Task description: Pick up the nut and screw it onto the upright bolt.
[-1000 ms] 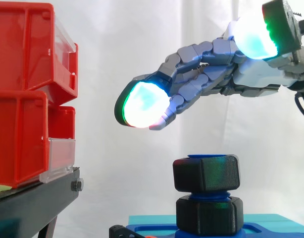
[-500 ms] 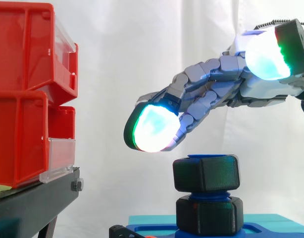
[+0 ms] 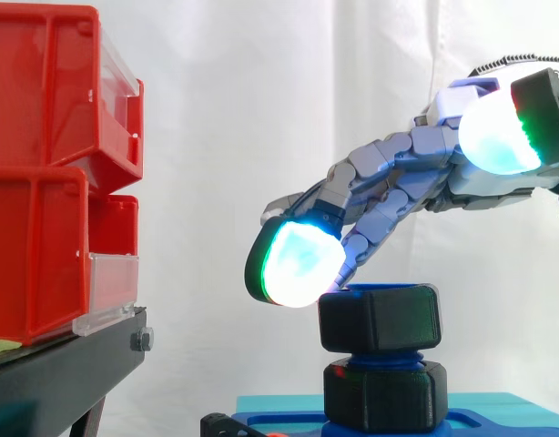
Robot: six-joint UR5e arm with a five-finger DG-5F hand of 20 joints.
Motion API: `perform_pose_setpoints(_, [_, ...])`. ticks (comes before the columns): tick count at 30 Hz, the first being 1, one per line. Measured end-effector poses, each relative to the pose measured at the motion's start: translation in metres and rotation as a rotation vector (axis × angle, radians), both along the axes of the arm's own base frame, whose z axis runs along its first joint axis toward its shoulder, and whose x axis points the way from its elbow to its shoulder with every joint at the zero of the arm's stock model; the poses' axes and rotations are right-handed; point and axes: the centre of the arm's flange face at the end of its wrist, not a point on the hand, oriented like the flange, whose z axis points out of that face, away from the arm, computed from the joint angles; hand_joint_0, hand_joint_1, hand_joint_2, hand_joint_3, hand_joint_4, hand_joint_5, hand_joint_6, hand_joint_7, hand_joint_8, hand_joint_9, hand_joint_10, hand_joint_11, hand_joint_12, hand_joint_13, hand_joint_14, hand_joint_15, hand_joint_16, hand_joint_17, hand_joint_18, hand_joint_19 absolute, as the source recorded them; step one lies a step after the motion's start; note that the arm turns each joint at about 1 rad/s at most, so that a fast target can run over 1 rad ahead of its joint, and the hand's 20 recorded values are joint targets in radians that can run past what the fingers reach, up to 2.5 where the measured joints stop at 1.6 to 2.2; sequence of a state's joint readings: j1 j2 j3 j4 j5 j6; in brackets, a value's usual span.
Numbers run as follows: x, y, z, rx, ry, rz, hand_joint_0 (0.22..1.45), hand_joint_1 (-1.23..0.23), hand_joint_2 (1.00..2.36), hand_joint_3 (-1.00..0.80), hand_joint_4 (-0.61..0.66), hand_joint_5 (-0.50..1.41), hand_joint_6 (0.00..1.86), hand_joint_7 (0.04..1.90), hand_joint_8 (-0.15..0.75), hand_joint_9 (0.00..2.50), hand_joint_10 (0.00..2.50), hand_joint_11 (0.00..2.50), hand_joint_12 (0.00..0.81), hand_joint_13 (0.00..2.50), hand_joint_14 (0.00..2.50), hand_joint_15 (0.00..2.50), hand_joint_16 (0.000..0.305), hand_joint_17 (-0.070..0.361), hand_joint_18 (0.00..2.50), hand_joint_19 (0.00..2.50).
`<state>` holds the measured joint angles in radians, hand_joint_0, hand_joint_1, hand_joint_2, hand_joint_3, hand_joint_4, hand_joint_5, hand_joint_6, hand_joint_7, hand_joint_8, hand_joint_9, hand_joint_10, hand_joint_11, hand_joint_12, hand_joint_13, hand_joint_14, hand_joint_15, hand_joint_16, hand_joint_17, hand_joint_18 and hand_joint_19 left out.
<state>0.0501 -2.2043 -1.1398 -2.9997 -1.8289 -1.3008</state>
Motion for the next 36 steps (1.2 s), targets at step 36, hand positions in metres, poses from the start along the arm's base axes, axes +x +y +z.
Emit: perform_pose_setpoints(36, [-0.005, -0.031, 0.004, -0.008, 0.011, -0.032, 0.49, -0.27, 1.00, -0.50, 0.14, 0.09, 0.54, 1.41, 0.234, 1.15, 0.00, 0.00, 0.209, 0.66, 0.00, 0.00, 0.017, 0.039, 0.30, 0.00])
